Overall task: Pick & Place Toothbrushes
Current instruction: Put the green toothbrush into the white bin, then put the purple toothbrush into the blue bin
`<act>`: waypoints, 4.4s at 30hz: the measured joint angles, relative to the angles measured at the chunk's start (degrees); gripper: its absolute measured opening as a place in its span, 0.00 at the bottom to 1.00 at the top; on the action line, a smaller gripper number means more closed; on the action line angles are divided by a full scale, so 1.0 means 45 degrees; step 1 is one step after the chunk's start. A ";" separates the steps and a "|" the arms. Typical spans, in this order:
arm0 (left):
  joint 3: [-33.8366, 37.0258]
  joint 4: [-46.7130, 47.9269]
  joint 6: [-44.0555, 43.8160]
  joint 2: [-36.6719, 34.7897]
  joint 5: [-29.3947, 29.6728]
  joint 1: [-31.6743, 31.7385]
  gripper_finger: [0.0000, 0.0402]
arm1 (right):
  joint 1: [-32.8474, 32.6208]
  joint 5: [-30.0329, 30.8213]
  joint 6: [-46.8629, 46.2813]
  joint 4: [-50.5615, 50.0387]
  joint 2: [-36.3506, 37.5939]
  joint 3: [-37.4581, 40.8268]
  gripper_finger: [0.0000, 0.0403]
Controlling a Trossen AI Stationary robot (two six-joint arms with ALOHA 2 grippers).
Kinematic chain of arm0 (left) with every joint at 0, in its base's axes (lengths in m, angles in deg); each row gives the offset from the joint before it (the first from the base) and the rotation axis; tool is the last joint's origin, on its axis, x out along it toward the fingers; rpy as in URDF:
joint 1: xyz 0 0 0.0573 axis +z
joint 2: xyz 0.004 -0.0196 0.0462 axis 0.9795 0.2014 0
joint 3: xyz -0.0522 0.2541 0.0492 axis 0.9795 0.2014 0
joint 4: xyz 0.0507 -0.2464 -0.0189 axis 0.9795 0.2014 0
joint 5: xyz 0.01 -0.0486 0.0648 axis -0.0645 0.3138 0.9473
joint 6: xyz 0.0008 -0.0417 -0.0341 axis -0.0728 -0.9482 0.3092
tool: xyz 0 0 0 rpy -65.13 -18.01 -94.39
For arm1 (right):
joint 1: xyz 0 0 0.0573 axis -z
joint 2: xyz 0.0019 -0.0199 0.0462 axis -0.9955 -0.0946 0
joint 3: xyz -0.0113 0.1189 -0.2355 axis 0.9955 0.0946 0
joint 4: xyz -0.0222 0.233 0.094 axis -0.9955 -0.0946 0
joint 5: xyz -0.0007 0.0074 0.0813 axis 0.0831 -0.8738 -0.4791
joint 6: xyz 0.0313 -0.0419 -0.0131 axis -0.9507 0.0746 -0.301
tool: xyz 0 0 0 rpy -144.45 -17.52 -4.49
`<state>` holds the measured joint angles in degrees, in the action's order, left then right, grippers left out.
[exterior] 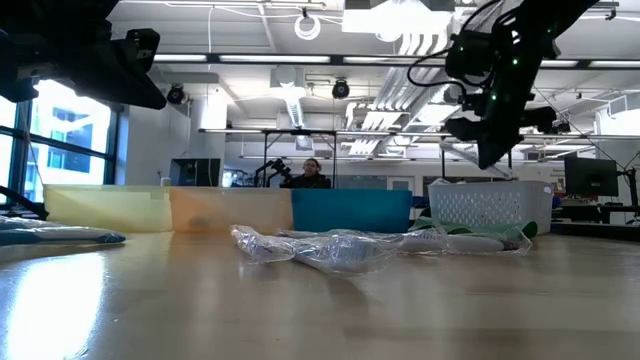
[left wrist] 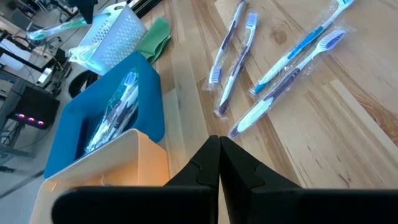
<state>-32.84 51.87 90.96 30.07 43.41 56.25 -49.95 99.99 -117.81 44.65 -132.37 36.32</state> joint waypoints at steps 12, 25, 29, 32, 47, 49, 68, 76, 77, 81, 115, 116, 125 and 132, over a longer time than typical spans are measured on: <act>-0.0002 0.0000 0.0374 0.0005 -0.0008 -0.0003 0.01 | 0.0765 -0.0661 0.0002 -0.0278 -0.0003 0.0144 0.24; 0.0000 0.0000 0.0340 0.0005 -0.0010 -0.0002 0.01 | 0.0707 -0.1106 0.0066 0.0532 -0.0007 0.0144 0.39; 0.0000 0.0000 0.0336 0.0000 -0.0010 -0.0005 0.01 | 0.0678 -0.3494 0.0104 0.1489 -0.0007 0.0144 0.34; -0.0004 0.0000 0.0335 0.0005 -0.0010 0.0000 0.01 | 0.0320 -0.5463 0.0385 0.2275 -0.0007 0.0144 0.30; 0.0000 0.0000 0.0335 0.0005 -0.0010 -0.0005 0.01 | -0.4750 -0.6393 0.1445 0.5777 -0.0007 0.0144 0.11; 0.0000 0.0000 0.0335 0.0005 -0.0010 -0.0002 0.01 | -0.5492 -0.5691 0.1432 0.5910 -0.0007 0.0144 0.08; 0.0000 -0.0119 0.0330 0.0005 -0.0015 -0.0005 0.01 | -0.9177 -0.1480 0.1041 0.2590 -0.2596 -0.3796 0.01; -0.0003 -0.0117 0.0332 0.0005 -0.0015 -0.0001 0.01 | -0.9192 -0.1927 -0.0076 -0.0852 -0.5218 -0.6164 0.01; 0.0000 -0.0117 0.0330 0.0004 -0.0015 -0.0004 0.01 | -0.9192 -0.2209 -0.0140 -0.0974 -0.5464 -0.6300 0.01; 0.0000 -0.0112 0.0330 0.0005 -0.0015 -0.0005 0.01 | -0.9197 -0.3523 -0.0433 -0.1074 -0.6228 -0.6559 0.01; 0.0000 -0.0092 0.0335 0.0000 -0.0015 -0.0005 0.01 | -0.9464 -0.5047 -0.1679 0.0268 -0.7225 -0.5194 0.28; 0.0000 -0.0097 0.0335 0.0005 -0.0015 -0.0005 0.01 | -0.9519 -0.5051 -0.1679 0.0431 -0.7225 -0.5126 0.28; 0.0000 -0.0097 0.0331 0.0000 -0.0015 -0.0005 0.01 | -0.9790 -0.5007 -0.1737 0.1892 -0.7211 -0.4554 0.29; 0.0000 -0.0097 0.0335 0.0001 -0.0015 0.0000 0.01 | -0.9804 -0.5000 -0.2053 0.2258 -0.7211 -0.4226 0.29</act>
<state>-32.84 51.43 92.47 30.07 43.35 56.25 -94.07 77.49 -127.05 54.81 -164.82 17.30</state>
